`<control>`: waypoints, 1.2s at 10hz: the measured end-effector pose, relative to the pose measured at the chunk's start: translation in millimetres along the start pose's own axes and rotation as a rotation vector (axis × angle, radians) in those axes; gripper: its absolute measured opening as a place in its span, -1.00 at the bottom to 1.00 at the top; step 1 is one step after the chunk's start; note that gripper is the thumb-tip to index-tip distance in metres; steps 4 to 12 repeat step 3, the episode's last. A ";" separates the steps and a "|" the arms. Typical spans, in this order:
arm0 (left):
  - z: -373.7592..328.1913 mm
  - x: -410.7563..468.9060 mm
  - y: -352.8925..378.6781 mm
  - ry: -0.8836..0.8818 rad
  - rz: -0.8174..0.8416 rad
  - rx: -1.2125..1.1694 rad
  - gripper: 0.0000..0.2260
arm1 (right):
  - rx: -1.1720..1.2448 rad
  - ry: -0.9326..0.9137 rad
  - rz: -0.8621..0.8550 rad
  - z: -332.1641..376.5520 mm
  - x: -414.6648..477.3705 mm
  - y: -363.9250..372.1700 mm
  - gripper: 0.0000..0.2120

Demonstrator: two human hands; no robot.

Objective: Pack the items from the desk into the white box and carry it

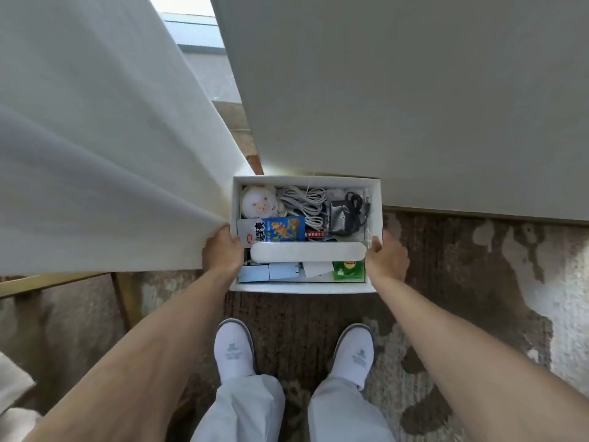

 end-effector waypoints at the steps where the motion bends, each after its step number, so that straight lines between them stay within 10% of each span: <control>1: -10.0 0.9 -3.0 0.013 0.059 0.009 -0.76 | 0.018 0.063 -0.012 -1.0 -6.9 -5.9 -0.81; 3: -11.0 -40.0 -22.1 0.132 0.463 -0.041 -0.70 | 0.006 0.176 0.373 7.2 -8.7 -46.2 -0.61; 12: -11.0 -40.0 -22.1 0.132 0.463 -0.041 -0.70 | 0.006 0.176 0.373 7.2 -8.7 -46.2 -0.61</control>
Point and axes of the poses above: each hand's wrist, its own x-axis towards the middle knuckle, its own y-axis out of the palm, z = x × y, the point moved 5 cm from there along x, towards the middle knuckle, and after that the axes turned 13 degrees about x, right-handed, at the moved point
